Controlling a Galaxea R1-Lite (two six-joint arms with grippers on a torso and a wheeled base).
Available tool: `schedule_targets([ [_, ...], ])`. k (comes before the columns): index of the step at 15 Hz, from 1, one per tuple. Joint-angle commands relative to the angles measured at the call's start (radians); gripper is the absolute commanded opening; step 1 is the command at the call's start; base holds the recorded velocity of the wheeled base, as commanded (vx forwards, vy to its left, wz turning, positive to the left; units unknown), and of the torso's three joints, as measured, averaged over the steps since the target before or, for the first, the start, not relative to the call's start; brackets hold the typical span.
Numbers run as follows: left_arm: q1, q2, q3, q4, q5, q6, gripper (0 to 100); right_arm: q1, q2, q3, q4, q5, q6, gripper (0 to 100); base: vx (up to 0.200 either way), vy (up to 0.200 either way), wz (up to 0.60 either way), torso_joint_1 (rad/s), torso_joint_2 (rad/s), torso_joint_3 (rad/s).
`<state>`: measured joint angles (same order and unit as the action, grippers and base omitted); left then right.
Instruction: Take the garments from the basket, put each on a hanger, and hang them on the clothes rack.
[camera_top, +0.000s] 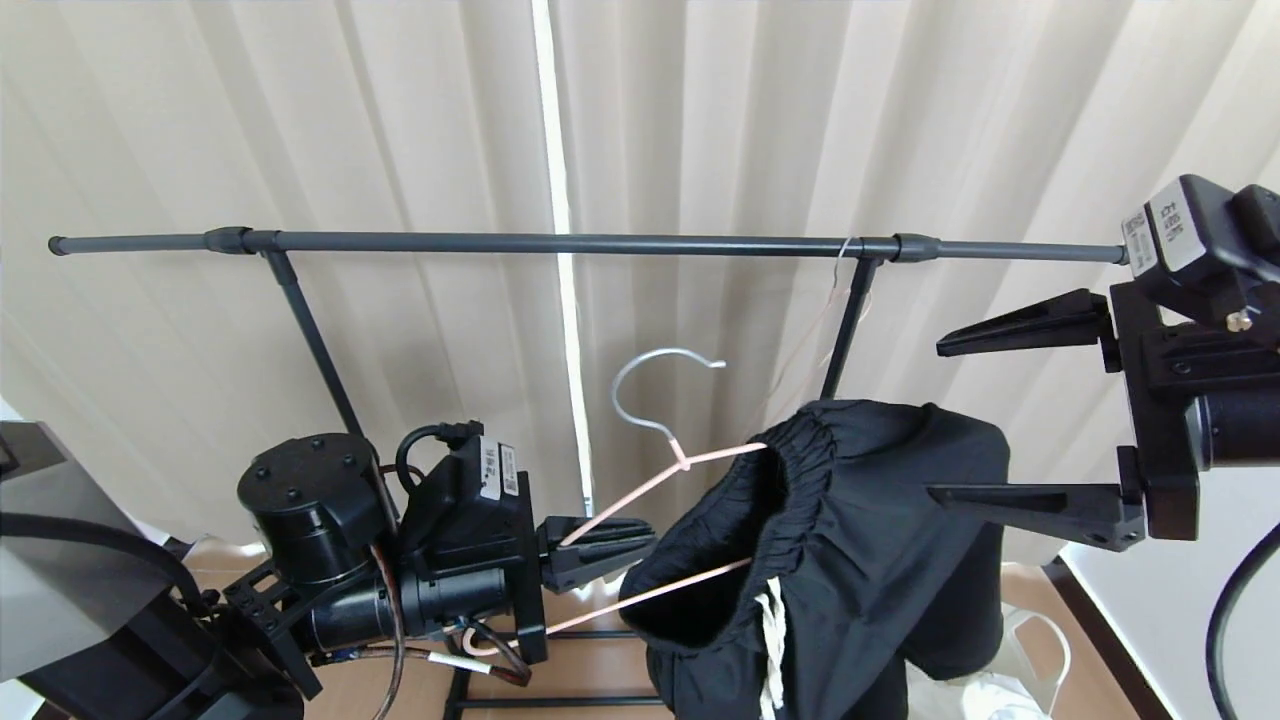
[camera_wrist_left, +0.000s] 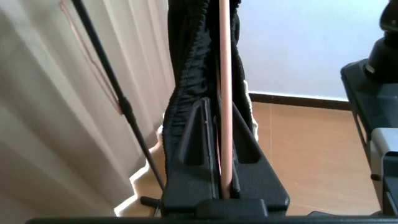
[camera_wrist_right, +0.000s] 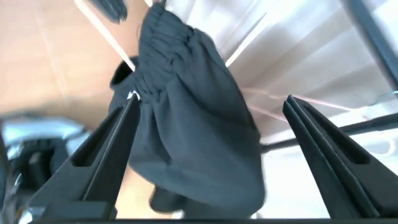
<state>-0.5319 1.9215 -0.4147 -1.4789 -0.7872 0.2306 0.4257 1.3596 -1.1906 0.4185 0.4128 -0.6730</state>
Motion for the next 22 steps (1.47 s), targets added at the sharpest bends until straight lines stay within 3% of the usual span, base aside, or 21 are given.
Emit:
schedule_targets([
  [1,-0.037,0.004,-0.004,0.000,0.000,-0.002,0,-0.025,0.115,-0.173,0.201,0.063,-0.085,100,0.000,0.000,0.00,0.000,0.00,0.000],
  [3,-0.060,0.008,-0.007,-0.001,0.000,-0.002,0,-0.024,0.170,-0.233,0.286,0.106,-0.099,100,0.000,0.000,0.00,0.000,0.00,0.000],
  [7,-0.062,0.008,0.007,-0.007,0.000,-0.002,0,-0.009,0.231,-0.236,0.298,0.176,-0.099,100,0.000,0.000,0.00,0.000,0.00,0.000],
  [13,-0.076,0.004,0.007,-0.009,0.000,-0.002,0,0.056,0.314,-0.372,0.503,0.178,-0.099,100,0.000,0.000,0.00,0.000,0.00,0.000],
  [22,-0.094,0.004,0.011,-0.029,0.005,-0.002,0,0.056,0.389,-0.382,0.474,0.175,-0.100,100,0.000,0.000,0.00,0.000,0.00,0.000],
])
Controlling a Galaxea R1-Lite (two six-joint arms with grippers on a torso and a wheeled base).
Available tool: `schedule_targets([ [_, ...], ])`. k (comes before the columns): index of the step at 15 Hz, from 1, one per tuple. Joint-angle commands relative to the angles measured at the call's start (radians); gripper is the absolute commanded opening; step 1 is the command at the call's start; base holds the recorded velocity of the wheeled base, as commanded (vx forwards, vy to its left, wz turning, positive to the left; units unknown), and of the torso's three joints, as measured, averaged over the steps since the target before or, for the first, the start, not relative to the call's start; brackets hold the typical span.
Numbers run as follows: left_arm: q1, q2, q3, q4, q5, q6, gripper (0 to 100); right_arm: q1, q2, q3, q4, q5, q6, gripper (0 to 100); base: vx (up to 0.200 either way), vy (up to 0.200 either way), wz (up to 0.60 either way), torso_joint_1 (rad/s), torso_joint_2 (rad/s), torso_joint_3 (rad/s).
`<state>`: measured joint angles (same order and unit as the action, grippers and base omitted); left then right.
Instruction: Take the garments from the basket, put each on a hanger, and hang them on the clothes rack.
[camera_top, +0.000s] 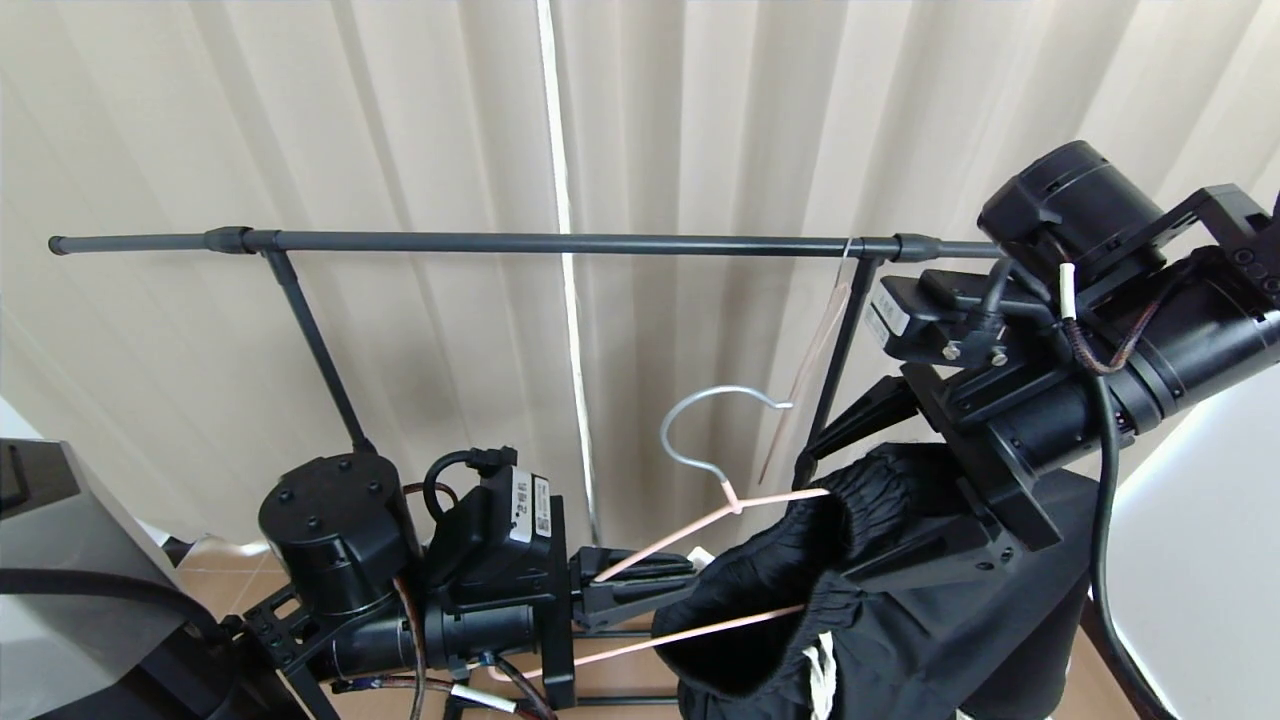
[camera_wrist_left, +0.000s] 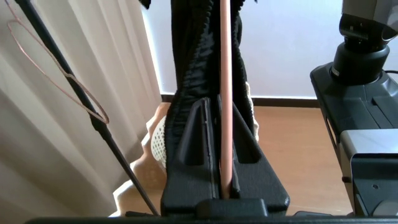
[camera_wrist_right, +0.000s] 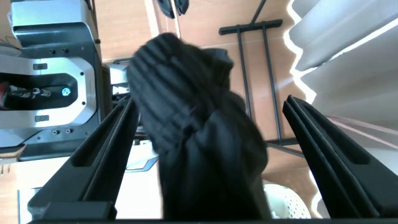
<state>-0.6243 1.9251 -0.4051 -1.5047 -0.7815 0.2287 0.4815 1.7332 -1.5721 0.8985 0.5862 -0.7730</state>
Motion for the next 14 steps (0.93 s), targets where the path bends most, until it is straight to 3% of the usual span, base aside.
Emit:
schedule_targets([
  [1,-0.002,0.000,0.002,-0.005,0.001,0.000,0,0.000,0.016,0.000,-0.012,0.000,0.000,100,0.000,0.000,0.00,0.000,0.00,0.000],
  [5,0.000,0.002,0.000,-0.005,0.002,0.000,0,0.000,0.012,0.001,-0.015,0.000,-0.002,100,0.000,0.000,0.00,0.000,0.00,0.000],
  [6,0.000,0.003,0.000,-0.005,0.001,0.000,0,0.000,0.011,0.001,-0.015,0.000,-0.002,0,0.000,0.000,0.00,0.000,0.00,0.000],
  [14,0.005,0.003,0.002,-0.008,-0.001,-0.008,0,0.002,-0.003,0.012,-0.012,0.004,-0.003,0,0.000,0.000,0.00,0.000,0.00,0.000],
])
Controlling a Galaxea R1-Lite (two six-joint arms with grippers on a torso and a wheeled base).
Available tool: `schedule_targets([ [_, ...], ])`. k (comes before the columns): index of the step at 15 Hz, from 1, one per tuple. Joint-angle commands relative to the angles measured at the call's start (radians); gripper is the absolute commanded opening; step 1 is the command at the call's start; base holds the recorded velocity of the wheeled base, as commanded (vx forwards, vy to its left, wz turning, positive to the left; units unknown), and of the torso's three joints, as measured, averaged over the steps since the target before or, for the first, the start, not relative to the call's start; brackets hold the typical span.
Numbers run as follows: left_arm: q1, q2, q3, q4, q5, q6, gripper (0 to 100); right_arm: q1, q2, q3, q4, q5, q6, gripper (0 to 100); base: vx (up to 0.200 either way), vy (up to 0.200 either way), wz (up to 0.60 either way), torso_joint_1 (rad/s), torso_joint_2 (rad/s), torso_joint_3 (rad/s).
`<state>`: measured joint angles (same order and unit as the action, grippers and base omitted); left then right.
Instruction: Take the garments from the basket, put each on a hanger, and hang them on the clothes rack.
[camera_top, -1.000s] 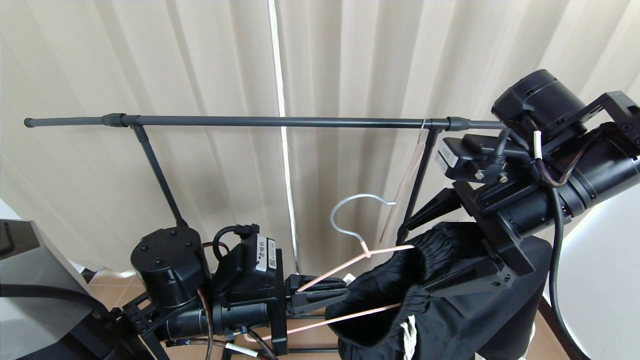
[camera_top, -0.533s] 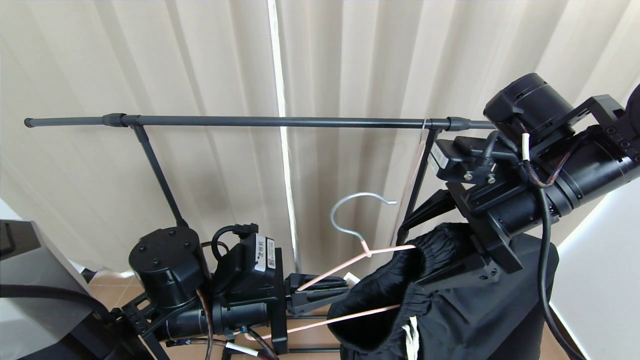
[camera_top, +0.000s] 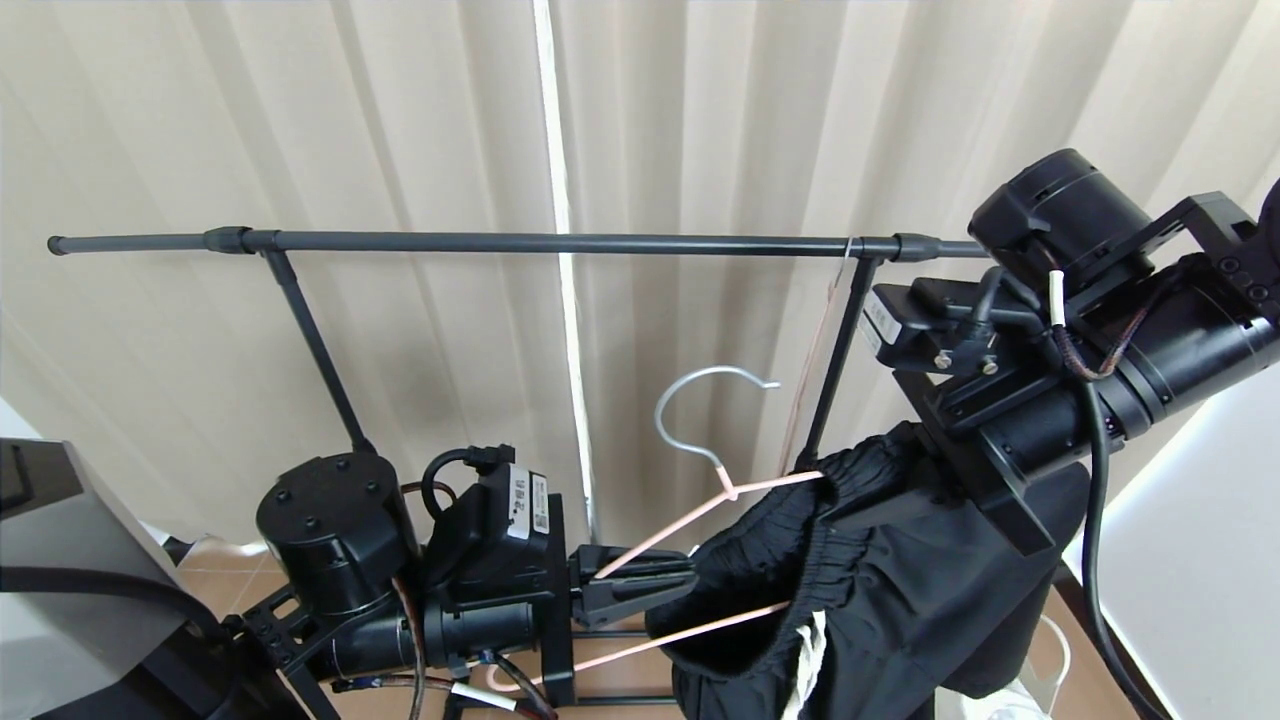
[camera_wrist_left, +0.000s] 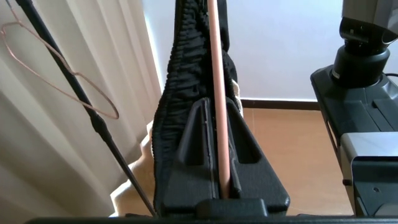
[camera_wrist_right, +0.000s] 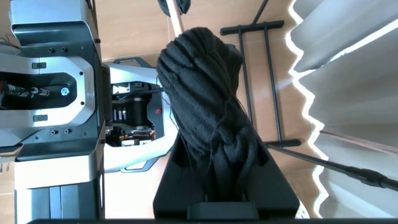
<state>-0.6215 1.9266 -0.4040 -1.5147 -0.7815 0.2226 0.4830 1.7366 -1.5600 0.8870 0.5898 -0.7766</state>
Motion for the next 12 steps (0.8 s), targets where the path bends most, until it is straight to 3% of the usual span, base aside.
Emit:
schedule_targets([
  [1,0.002,0.003,0.001,-0.009,0.001,0.008,0,0.000,-0.011,0.001,0.003,0.001,0.000,0,0.000,0.000,0.00,0.000,0.00,0.000],
  [6,0.003,0.028,0.005,-0.056,-0.004,0.003,0,0.008,-0.042,0.009,0.004,0.002,0.002,0,0.000,0.000,0.00,0.000,0.00,0.000],
  [7,0.002,0.032,0.013,-0.056,-0.004,0.003,100,0.017,-0.043,0.011,0.006,0.001,0.002,0,0.000,0.000,0.00,0.000,0.00,0.000],
  [12,0.020,0.031,0.062,-0.056,-0.002,0.001,100,0.017,-0.063,0.031,0.006,0.001,0.002,0,0.000,0.000,0.00,0.000,0.00,0.000],
])
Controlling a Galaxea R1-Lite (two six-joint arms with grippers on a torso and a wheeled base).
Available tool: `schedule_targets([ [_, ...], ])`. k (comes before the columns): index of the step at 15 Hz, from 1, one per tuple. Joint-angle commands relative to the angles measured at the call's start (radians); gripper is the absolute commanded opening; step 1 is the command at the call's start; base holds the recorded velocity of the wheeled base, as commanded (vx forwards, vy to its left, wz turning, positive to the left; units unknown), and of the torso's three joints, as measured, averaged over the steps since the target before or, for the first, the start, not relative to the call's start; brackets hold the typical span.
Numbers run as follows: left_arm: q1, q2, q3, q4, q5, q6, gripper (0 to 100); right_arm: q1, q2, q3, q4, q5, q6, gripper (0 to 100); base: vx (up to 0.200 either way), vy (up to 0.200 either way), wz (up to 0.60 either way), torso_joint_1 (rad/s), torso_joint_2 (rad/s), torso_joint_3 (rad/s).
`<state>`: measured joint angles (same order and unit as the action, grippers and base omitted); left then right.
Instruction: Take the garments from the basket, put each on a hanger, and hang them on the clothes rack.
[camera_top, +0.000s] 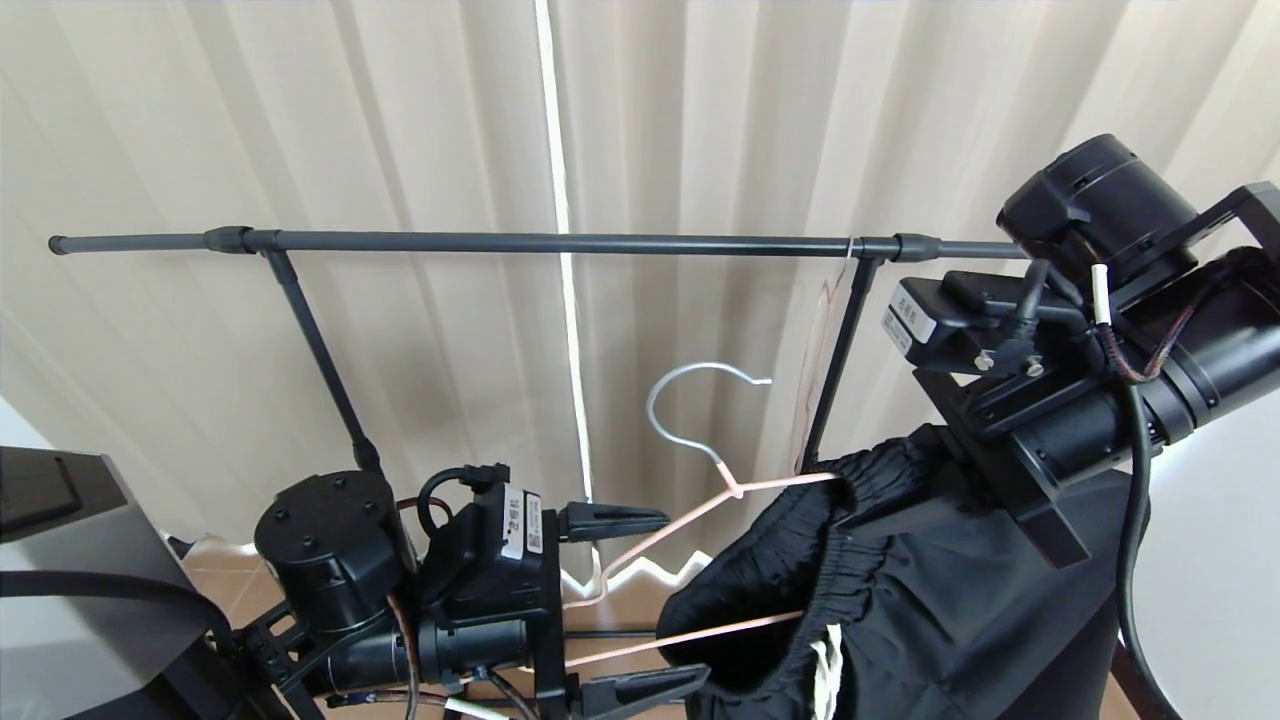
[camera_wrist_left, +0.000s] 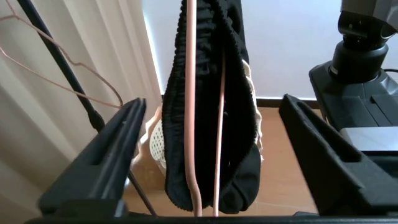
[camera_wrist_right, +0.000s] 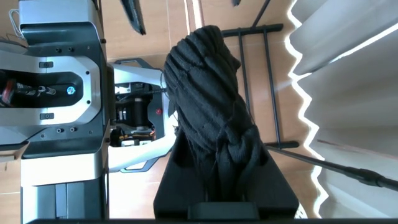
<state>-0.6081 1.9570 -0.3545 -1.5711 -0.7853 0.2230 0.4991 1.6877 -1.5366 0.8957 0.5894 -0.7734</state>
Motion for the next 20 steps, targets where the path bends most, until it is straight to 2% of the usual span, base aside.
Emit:
schedule_targets([
  [1,0.019,-0.010,0.019,0.000,0.001,-0.001,100,0.001,-0.022,0.016,-0.003,0.000,-0.001,0,0.000,0.000,0.00,0.000,0.00,0.000],
  [6,0.091,-0.072,0.060,0.000,0.001,-0.004,100,0.001,-0.066,0.052,-0.006,-0.002,0.000,0,0.000,0.000,0.00,0.000,0.00,0.000],
  [13,0.122,-0.132,0.172,0.000,0.006,-0.010,100,-0.001,-0.103,0.064,-0.005,0.001,0.002,0,0.000,0.000,0.00,0.000,0.00,0.000],
  [20,0.168,-0.148,0.221,0.000,0.006,-0.008,100,-0.007,-0.132,0.072,-0.003,0.003,0.002,0,0.000,0.000,0.00,0.000,0.00,0.000],
])
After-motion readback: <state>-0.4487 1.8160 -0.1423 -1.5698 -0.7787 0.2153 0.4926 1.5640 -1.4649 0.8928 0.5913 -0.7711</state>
